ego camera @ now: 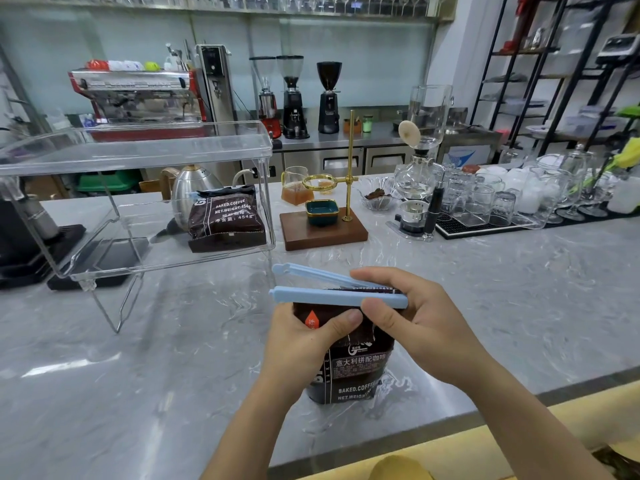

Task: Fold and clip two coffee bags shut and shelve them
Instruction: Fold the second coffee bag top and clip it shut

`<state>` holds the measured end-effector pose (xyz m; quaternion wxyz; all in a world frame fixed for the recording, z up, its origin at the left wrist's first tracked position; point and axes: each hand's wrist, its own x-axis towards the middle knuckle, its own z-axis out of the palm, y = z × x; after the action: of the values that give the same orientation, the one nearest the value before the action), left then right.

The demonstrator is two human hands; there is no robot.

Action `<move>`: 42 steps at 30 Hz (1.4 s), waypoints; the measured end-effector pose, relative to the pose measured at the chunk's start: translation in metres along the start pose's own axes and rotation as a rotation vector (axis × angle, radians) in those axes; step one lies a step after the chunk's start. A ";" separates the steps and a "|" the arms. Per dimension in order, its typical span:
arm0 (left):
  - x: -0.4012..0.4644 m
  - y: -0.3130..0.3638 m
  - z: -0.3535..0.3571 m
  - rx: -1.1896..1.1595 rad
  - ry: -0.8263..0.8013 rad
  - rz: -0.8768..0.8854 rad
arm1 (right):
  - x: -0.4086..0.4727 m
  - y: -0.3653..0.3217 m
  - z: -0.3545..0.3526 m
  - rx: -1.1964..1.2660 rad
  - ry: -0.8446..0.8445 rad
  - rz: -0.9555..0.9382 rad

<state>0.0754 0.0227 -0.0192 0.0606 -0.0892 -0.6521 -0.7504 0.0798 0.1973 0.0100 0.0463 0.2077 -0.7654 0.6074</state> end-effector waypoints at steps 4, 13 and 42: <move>-0.002 0.005 0.002 -0.035 -0.019 0.014 | 0.004 -0.004 0.001 0.012 0.010 0.025; -0.003 0.005 0.002 -0.003 -0.026 0.012 | 0.011 -0.011 -0.004 -0.078 -0.050 0.066; 0.003 0.000 -0.002 -0.001 -0.061 0.016 | 0.019 -0.016 0.004 -0.161 -0.009 0.106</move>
<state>0.0727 0.0211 -0.0185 0.0467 -0.1173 -0.6524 -0.7473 0.0693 0.1857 0.0292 0.0271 0.1653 -0.8218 0.5446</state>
